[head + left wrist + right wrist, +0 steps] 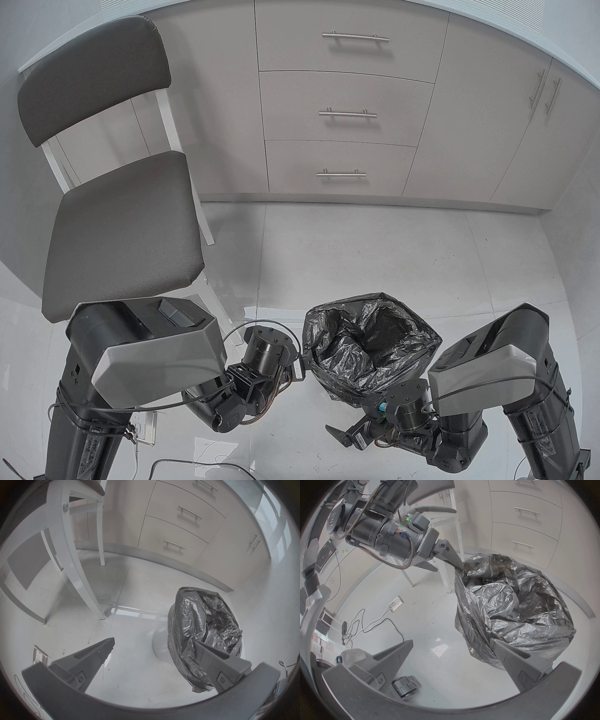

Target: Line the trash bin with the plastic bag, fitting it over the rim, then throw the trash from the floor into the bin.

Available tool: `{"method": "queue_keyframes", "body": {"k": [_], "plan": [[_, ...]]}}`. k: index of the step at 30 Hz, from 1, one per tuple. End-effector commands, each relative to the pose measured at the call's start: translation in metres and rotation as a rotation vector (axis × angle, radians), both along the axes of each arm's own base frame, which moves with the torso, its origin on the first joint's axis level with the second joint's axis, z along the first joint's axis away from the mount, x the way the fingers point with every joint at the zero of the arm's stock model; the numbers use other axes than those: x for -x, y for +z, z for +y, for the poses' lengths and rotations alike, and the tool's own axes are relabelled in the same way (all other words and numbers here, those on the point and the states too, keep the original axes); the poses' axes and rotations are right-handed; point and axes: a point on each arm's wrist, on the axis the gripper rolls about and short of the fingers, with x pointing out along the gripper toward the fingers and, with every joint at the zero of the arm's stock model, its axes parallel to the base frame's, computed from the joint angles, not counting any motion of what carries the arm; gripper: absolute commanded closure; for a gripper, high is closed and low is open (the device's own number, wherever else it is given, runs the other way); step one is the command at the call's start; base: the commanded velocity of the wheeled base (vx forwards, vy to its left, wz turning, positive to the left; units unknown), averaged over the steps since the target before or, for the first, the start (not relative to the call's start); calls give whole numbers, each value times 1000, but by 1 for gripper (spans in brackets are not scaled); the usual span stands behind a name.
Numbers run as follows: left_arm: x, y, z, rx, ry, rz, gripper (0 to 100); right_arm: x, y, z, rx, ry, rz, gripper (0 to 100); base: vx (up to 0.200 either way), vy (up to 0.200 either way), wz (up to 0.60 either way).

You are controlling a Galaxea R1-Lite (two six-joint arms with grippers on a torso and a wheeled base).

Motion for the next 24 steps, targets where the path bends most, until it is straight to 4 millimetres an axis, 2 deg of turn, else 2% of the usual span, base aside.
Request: {"method": "queue_keyframes", "body": {"k": [1,7,17,24], "plan": [[2,-3,-2,-5,-5,6,0,1,-6,1,1,9,4,0,0,0,0],[2,-3,-2,-5,-7,6,0,9,-9,6,10,41,15,0,0,0,0],[2,-4,-2,-8,-8,6,0,9,-13,7,4,58,30,0,0,0,0],[3,-4,-3,-9,-12,6,0,3,-10,5,-113,103,113,0,0,0,0]]}}
